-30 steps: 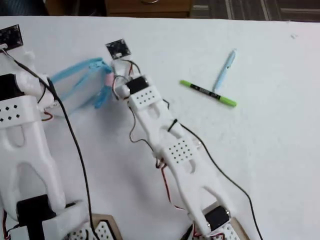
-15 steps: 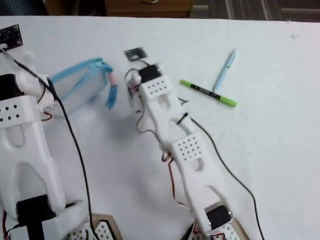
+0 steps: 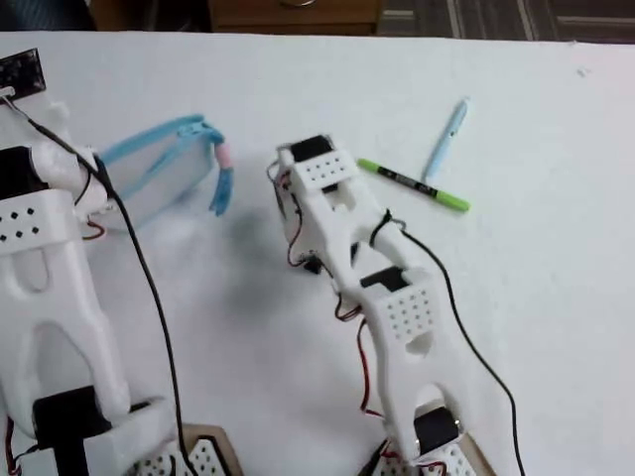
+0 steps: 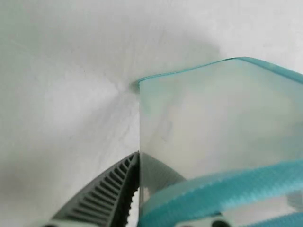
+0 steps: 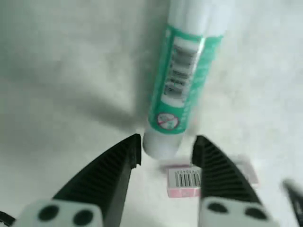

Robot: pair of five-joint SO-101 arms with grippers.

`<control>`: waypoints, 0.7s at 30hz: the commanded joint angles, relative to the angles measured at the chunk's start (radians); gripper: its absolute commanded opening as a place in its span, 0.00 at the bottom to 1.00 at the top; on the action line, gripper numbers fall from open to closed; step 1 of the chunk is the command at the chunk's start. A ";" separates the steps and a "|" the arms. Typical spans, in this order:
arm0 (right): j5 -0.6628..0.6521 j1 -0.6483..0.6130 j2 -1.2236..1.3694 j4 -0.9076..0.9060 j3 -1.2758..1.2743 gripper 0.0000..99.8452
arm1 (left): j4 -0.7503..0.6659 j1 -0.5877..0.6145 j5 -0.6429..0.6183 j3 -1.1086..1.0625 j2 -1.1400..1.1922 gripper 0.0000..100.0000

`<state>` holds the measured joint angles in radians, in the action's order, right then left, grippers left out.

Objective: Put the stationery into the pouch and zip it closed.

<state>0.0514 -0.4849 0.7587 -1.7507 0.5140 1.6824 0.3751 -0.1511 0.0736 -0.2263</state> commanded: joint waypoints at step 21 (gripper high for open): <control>0.002 0.002 0.151 0.248 0.262 0.20 | 0.005 0.007 -0.005 0.015 -0.004 0.02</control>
<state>0.0514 -0.4849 0.8707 -1.4883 0.6997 1.6824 0.3751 -0.1511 0.0736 -0.2263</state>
